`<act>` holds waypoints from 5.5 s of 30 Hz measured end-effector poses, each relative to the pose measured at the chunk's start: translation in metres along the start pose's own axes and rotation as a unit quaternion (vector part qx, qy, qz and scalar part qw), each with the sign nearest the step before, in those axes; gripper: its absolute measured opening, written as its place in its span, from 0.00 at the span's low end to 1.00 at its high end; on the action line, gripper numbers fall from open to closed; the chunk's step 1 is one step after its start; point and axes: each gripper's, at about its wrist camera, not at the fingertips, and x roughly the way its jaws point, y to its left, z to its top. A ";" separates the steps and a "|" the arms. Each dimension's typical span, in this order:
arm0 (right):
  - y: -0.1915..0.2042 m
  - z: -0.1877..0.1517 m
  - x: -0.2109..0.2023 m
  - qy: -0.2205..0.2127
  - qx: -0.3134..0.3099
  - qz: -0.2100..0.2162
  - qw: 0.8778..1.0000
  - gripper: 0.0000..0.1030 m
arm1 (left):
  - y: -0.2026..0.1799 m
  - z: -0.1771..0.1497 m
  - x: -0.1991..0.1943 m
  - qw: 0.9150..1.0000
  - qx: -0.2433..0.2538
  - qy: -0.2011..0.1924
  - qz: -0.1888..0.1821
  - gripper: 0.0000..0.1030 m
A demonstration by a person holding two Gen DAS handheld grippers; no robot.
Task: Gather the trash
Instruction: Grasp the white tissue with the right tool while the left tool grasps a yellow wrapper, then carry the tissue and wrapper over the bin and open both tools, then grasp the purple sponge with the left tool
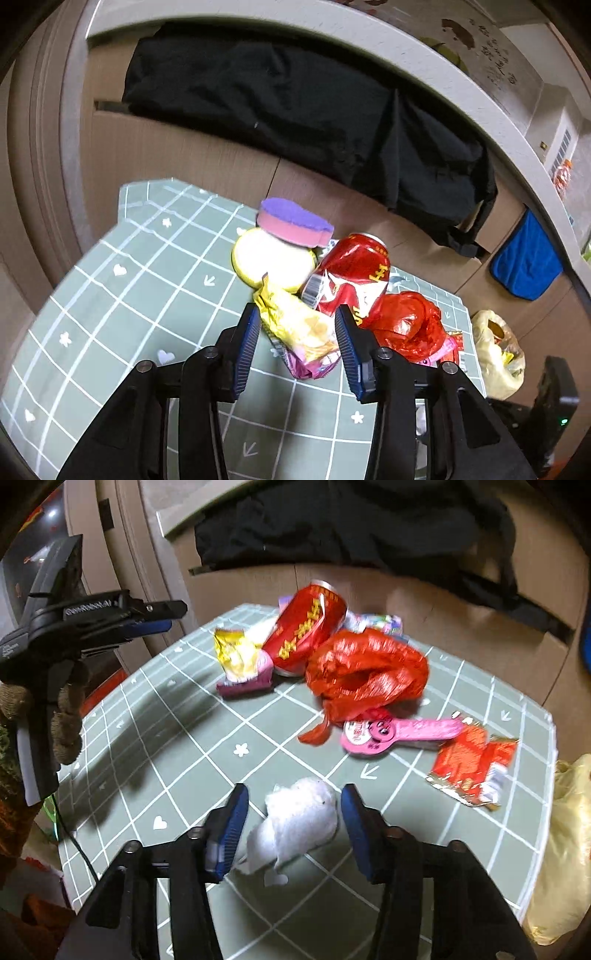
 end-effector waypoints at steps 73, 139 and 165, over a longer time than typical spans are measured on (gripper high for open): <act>-0.199 -0.010 -0.284 -0.259 0.083 -0.200 0.942 0.18 | -0.394 -0.034 -0.052 0.952 0.236 -0.177 -0.084 0.18; -0.260 -0.055 -0.224 -0.221 0.176 -0.239 0.929 0.51 | -0.281 -0.020 0.061 0.982 0.173 -0.019 -0.069 0.52; -0.085 0.034 -0.145 -0.199 0.064 -0.167 0.964 0.54 | -0.083 0.002 0.004 0.996 0.076 -0.049 -0.003 0.53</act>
